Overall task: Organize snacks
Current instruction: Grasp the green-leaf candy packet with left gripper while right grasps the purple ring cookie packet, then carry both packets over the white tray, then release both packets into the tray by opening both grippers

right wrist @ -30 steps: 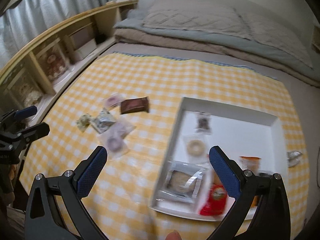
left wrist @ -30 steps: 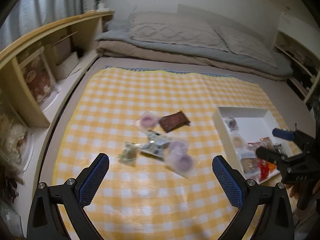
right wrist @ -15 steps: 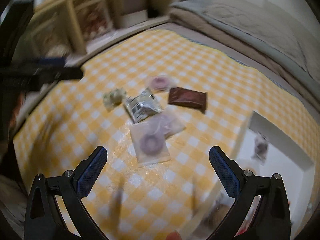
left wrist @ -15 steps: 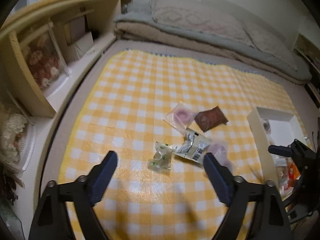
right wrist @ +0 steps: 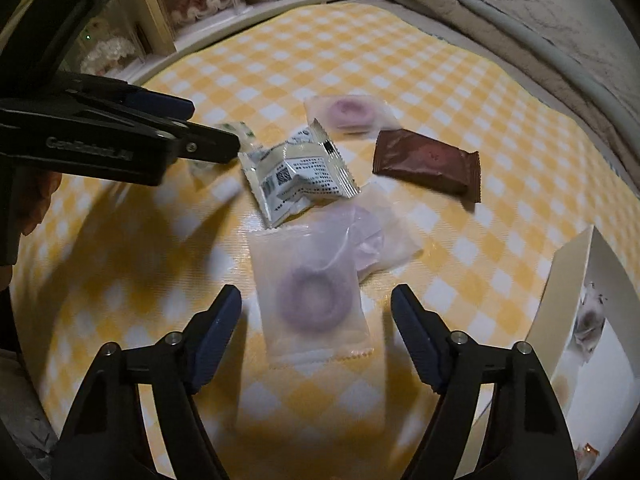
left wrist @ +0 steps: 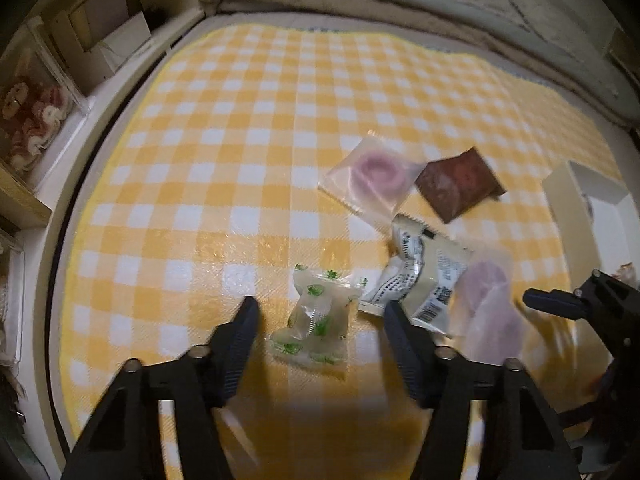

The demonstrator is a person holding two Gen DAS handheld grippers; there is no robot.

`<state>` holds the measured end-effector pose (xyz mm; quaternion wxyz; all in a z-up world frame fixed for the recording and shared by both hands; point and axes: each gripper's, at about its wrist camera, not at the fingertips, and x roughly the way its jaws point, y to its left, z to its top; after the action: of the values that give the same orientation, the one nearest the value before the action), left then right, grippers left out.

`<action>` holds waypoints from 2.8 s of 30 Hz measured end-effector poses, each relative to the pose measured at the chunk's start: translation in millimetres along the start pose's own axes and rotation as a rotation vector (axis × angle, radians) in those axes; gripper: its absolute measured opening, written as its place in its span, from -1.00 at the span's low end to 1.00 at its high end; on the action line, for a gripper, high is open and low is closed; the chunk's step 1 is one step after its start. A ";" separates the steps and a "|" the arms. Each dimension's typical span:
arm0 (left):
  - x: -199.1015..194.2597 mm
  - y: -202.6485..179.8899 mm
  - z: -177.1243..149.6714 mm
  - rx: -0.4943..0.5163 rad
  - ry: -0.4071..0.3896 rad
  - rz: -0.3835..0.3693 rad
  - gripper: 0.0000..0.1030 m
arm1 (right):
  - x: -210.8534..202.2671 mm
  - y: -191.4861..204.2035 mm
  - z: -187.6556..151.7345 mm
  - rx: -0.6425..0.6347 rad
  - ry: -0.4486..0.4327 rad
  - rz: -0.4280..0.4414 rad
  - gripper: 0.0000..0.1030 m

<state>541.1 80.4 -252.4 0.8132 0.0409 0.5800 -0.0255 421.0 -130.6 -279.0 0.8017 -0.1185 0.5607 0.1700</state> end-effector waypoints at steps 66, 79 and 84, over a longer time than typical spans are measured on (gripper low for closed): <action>-70.4 -297.4 40.3 0.208 -0.161 -0.351 -0.46 | -198.0 -266.6 -156.3 0.630 -0.173 -0.400 0.03; -33.5 -298.5 47.2 0.168 -0.133 -0.347 0.45 | -191.0 -293.7 -188.3 0.714 -0.116 -0.386 0.04; -29.8 -297.0 41.5 0.181 -0.104 -0.316 0.55 | -184.1 -297.6 -192.3 0.737 -0.081 -0.375 0.18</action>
<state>544.0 -219.4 -221.8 0.8210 0.0206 0.5316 -0.2070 318.9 -501.6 -172.3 0.8289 0.0830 0.5208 -0.1864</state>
